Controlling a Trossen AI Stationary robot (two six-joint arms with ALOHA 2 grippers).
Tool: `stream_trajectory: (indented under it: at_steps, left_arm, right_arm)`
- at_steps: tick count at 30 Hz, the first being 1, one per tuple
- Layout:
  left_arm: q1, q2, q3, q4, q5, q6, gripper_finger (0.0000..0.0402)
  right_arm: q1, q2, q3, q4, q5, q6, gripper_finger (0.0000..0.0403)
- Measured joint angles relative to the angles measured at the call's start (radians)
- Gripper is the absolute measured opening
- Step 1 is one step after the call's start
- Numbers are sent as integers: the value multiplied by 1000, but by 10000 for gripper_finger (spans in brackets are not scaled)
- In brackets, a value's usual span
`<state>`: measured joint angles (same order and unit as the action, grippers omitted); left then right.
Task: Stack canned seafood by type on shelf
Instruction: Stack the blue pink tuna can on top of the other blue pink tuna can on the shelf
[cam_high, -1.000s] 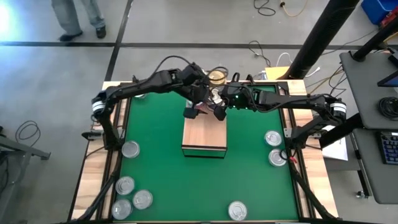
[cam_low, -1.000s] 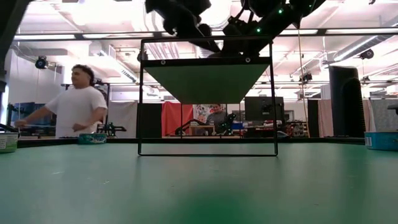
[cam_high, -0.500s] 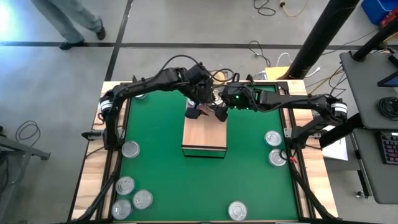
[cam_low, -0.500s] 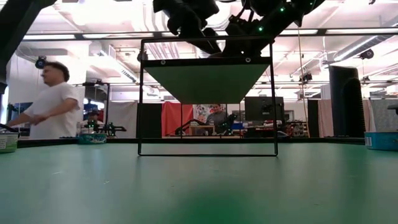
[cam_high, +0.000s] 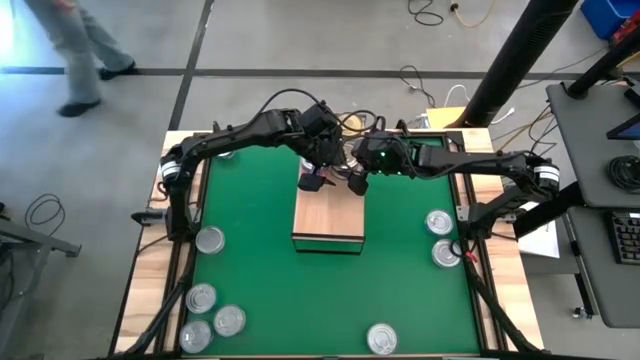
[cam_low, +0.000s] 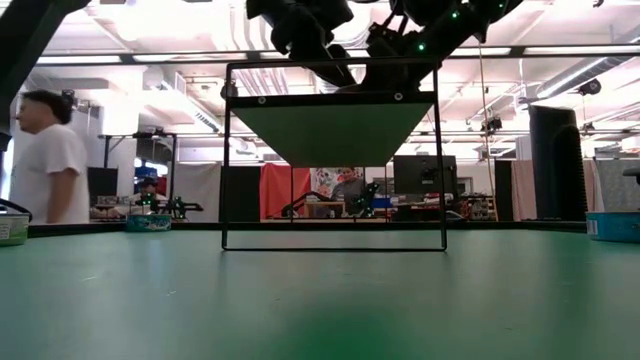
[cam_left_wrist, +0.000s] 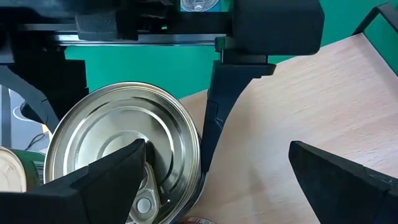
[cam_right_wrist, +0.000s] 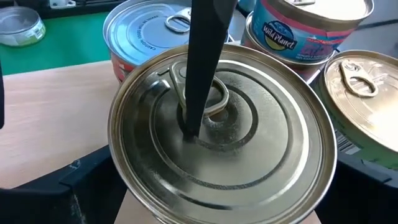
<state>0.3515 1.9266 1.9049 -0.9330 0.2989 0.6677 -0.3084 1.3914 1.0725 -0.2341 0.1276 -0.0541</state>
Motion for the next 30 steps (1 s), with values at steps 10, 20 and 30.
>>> stream_trajectory:
  at_steps: [10,20,30]
  left_arm:
    - [1,1,-2,-3,7,-5,378]
    - [3,1,-3,-9,7,-6,378]
    - [3,1,-4,-9,8,2,378]
  right_arm:
    - [-4,-18,-133,223,-42,10,400]
    - [-3,-24,-311,575,-54,22,400]
    - [-5,-23,-461,841,-86,-34,400]
